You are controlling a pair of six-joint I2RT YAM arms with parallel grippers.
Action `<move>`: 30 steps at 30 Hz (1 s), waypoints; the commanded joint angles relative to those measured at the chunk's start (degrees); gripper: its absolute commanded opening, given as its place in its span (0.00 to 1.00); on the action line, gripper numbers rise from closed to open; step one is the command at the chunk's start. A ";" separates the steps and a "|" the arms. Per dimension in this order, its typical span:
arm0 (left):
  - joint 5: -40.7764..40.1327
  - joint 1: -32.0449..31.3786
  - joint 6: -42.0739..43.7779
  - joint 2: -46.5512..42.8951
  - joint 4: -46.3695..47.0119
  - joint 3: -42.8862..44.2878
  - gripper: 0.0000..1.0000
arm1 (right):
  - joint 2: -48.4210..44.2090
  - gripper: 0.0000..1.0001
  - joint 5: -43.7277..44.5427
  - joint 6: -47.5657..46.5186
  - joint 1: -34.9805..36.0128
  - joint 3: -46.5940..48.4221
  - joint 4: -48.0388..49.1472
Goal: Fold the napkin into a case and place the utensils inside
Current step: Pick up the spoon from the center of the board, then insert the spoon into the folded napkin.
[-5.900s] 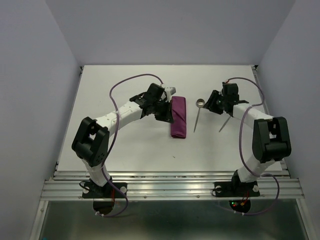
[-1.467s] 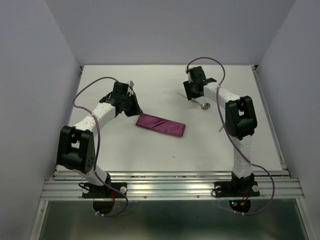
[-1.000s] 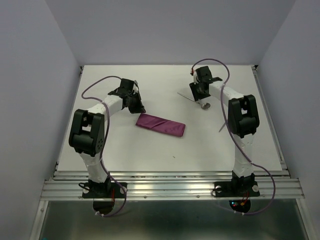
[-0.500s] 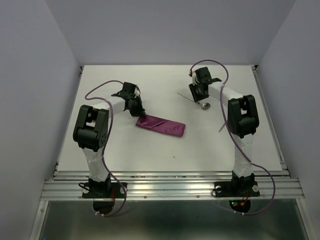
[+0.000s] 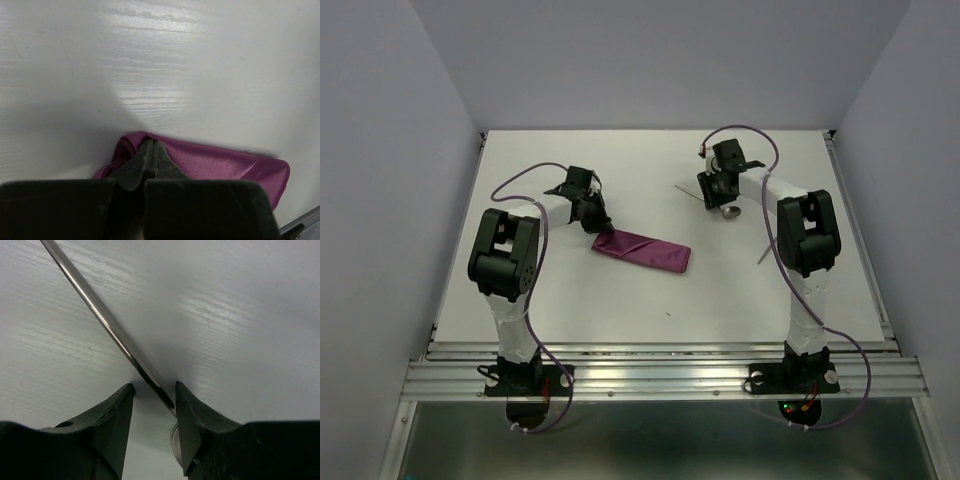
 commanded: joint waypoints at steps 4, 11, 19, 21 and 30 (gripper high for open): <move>-2.27 0.12 -0.48 -2.76 -1.55 -1.80 0.00 | 3.89 0.35 0.57 -2.41 -0.30 1.38 -2.52; 0.27 1.17 -0.65 -9.09 -2.43 -1.54 0.00 | 2.06 0.01 3.80 -3.47 0.75 -1.32 -2.09; 0.36 3.46 0.05 -14.54 -4.80 -1.71 0.00 | -6.37 0.01 12.17 -6.89 3.38 -10.28 8.53; 0.54 3.99 0.22 -14.46 -4.89 -1.97 0.00 | -8.66 0.01 10.25 -10.75 3.91 -12.66 10.64; 3.17 6.71 -1.01 -11.12 -1.90 -6.98 0.00 | -19.47 0.01 3.40 -20.07 7.33 -20.33 17.43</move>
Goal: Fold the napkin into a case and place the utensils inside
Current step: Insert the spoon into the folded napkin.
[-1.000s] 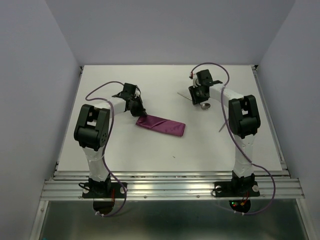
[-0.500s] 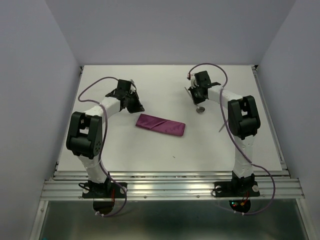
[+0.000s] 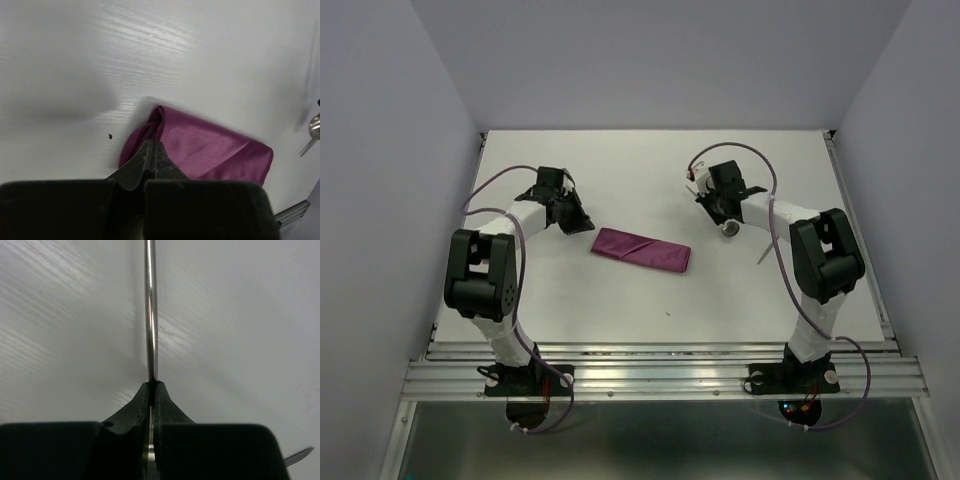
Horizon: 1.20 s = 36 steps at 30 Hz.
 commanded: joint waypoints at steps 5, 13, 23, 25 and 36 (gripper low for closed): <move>0.46 0.42 -0.64 3.12 1.62 -1.77 0.00 | -10.09 0.01 -7.28 -7.35 6.48 0.42 0.29; 0.28 0.42 -0.37 5.49 1.80 -2.47 0.00 | -13.01 0.01 -8.36 -8.32 12.99 0.15 -11.99; 1.43 0.42 -0.29 4.26 2.68 -4.93 0.00 | -13.09 0.01 -5.37 -7.27 17.13 -1.25 -20.63; 1.69 0.42 -0.29 4.53 2.94 -5.28 0.00 | -14.24 0.01 -5.37 -6.91 17.65 -2.13 -20.89; 2.04 0.42 -0.73 5.05 4.00 -5.81 0.00 | -12.57 0.01 -3.80 -6.56 18.88 -3.72 -22.65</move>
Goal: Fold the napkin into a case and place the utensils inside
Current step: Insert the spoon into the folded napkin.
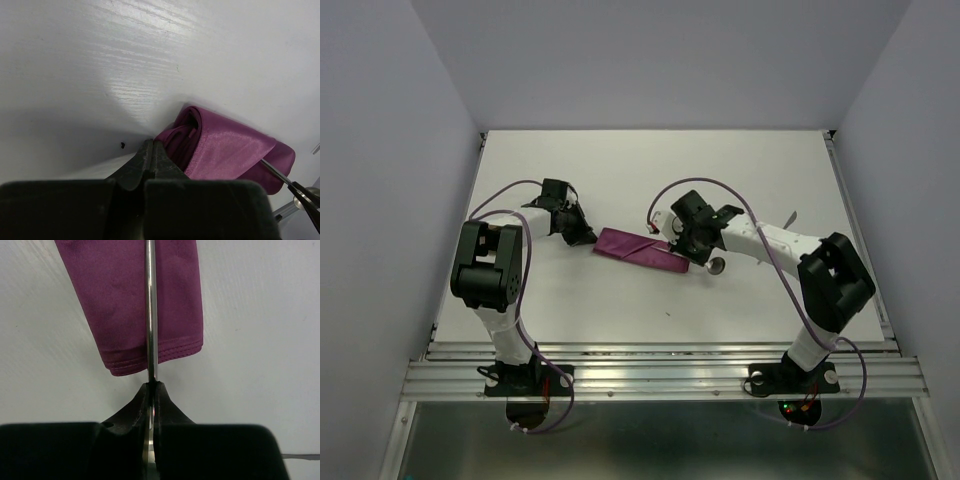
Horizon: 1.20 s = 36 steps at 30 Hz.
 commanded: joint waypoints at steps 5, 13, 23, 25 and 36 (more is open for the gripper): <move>-0.16 -0.06 0.63 -0.15 -0.83 -1.07 0.00 | -0.26 0.01 2.88 0.37 0.57 1.12 -0.77; 0.54 0.03 0.72 -0.14 -0.57 -0.89 0.00 | 2.02 0.01 3.33 0.02 1.09 4.36 -1.83; 1.42 -0.06 0.72 0.12 -0.13 -1.24 0.00 | 7.55 0.01 2.97 -1.22 2.14 10.08 -2.97; 1.59 -0.06 0.63 0.12 -0.13 -1.15 0.00 | 8.17 0.01 2.62 -1.48 2.15 11.05 -3.06; 1.68 -0.15 0.72 0.03 -0.13 -1.06 0.00 | 11.43 0.01 2.01 -1.92 3.20 16.23 -4.12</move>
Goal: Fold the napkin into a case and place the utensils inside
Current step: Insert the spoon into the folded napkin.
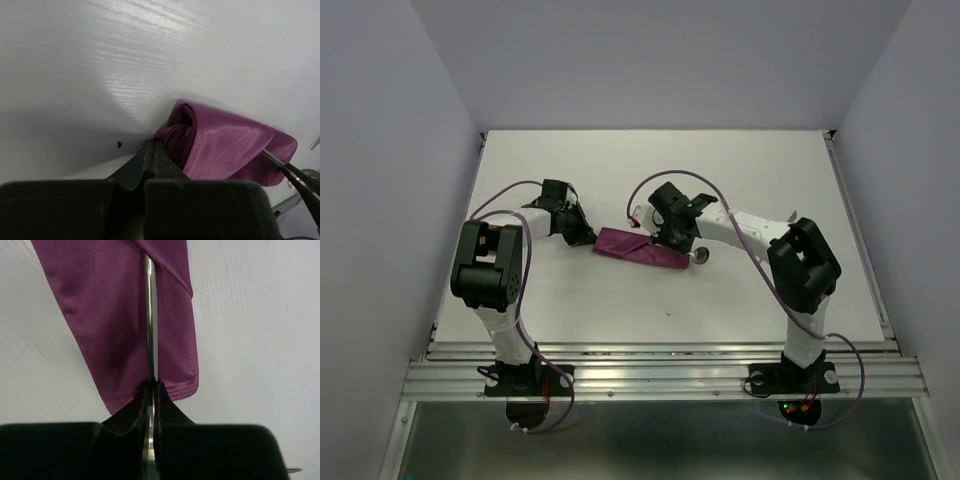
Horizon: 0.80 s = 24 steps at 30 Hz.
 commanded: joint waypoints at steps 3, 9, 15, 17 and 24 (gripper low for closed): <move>0.28 -0.13 0.65 -0.08 -0.72 -0.72 0.00 | 0.76 0.01 -0.60 -1.44 0.78 4.70 -0.82; 0.37 -0.04 0.65 -0.08 -0.72 -0.63 0.00 | 2.78 0.01 -1.12 -2.93 0.78 6.46 -1.61; 0.72 -0.13 1.09 0.01 -1.07 -0.10 0.00 | 4.72 0.01 -3.32 -4.25 0.78 8.39 -1.61; 1.07 -0.13 1.97 0.27 -1.77 0.51 0.00 | 5.60 0.01 -3.93 -4.95 0.78 9.27 -1.61; 2.21 -0.13 3.64 1.24 -3.18 1.74 0.00 | 7.18 0.01 -5.43 -6.80 0.78 11.73 -2.05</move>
